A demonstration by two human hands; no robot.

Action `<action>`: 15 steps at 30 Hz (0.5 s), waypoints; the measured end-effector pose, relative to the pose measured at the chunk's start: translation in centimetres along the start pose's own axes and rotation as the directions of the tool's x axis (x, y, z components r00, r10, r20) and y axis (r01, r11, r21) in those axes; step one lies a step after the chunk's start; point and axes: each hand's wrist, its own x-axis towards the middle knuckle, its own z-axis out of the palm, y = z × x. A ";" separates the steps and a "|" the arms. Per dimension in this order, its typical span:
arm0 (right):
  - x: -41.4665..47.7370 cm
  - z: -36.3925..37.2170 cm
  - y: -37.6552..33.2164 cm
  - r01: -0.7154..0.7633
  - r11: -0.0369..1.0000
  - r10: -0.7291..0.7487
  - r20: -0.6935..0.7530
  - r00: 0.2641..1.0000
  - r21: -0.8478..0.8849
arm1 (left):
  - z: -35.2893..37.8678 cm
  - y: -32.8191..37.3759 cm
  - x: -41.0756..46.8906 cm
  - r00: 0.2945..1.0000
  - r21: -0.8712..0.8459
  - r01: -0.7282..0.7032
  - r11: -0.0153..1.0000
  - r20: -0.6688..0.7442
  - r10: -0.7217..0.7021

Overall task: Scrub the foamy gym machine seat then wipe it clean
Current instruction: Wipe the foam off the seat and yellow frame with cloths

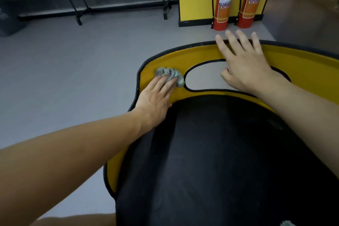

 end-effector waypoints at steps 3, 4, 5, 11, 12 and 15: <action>-1.0 -0.3 -1.6 -0.026 0.995 0.021 0.057 0.998 0.097 | -0.9 0.6 1.2 0.998 -0.079 0.028 0.996 -0.046 -0.032; -1.7 -0.2 -2.5 -0.031 0.985 0.017 0.081 0.997 0.170 | -0.6 0.7 1.0 0.999 -0.081 0.033 0.996 -0.040 -0.036; -2.6 -0.1 -3.3 -0.034 0.971 0.009 0.105 0.994 0.236 | -0.1 0.8 0.6 0.999 -0.070 0.027 0.997 -0.021 -0.028; -8.8 0.1 -6.1 0.008 0.920 -0.102 0.220 0.970 0.392 | 2.7 2.1 -2.4 0.963 -0.045 -0.100 0.994 0.248 0.108; -9.5 0.2 -6.2 0.012 0.920 -0.112 0.234 0.966 0.392 | 2.6 2.0 -2.2 0.962 -0.045 -0.110 0.993 0.248 0.118; -11.0 0.7 -6.2 -0.030 0.909 -0.091 0.269 0.959 0.416 | 1.3 1.6 0.1 0.982 -0.022 -0.116 0.993 0.150 0.118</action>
